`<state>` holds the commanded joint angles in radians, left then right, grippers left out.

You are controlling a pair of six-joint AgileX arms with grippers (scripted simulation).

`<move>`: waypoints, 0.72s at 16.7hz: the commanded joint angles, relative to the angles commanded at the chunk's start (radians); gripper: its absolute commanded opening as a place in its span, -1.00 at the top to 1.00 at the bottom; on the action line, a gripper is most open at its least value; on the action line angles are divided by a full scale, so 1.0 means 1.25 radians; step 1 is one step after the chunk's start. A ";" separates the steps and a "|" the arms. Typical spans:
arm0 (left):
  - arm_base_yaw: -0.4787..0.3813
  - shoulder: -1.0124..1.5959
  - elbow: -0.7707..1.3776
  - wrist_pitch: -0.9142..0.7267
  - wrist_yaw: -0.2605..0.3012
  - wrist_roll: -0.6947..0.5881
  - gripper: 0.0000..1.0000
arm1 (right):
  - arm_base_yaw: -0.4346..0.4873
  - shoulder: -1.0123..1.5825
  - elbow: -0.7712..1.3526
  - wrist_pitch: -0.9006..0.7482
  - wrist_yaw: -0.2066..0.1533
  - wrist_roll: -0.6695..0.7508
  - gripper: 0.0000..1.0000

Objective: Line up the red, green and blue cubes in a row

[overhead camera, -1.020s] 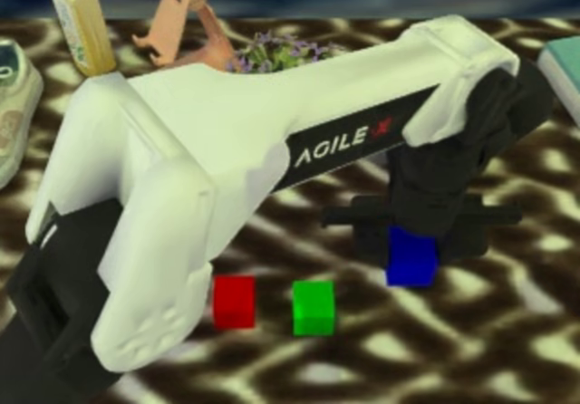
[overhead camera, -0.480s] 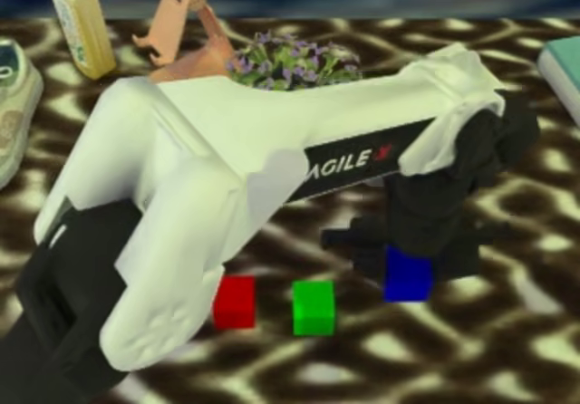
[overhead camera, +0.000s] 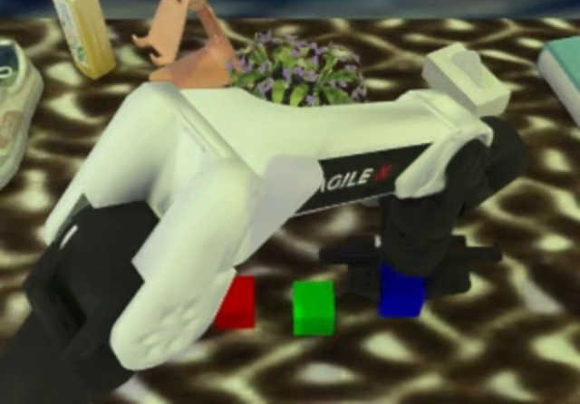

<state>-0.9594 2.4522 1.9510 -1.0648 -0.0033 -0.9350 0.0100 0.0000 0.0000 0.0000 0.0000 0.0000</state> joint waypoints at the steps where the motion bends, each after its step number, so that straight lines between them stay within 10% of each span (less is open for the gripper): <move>1: 0.000 0.000 0.000 0.000 0.000 0.000 0.70 | 0.000 0.000 0.000 0.000 0.000 0.000 -1.00; 12: 0.000 0.000 0.000 0.000 0.000 0.000 -0.96 | 0.000 0.000 0.000 0.000 0.000 0.000 -1.00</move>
<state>-0.9594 2.4522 1.9510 -1.0648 -0.0033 -0.9350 0.0100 0.0000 0.0000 0.0000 0.0000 0.0000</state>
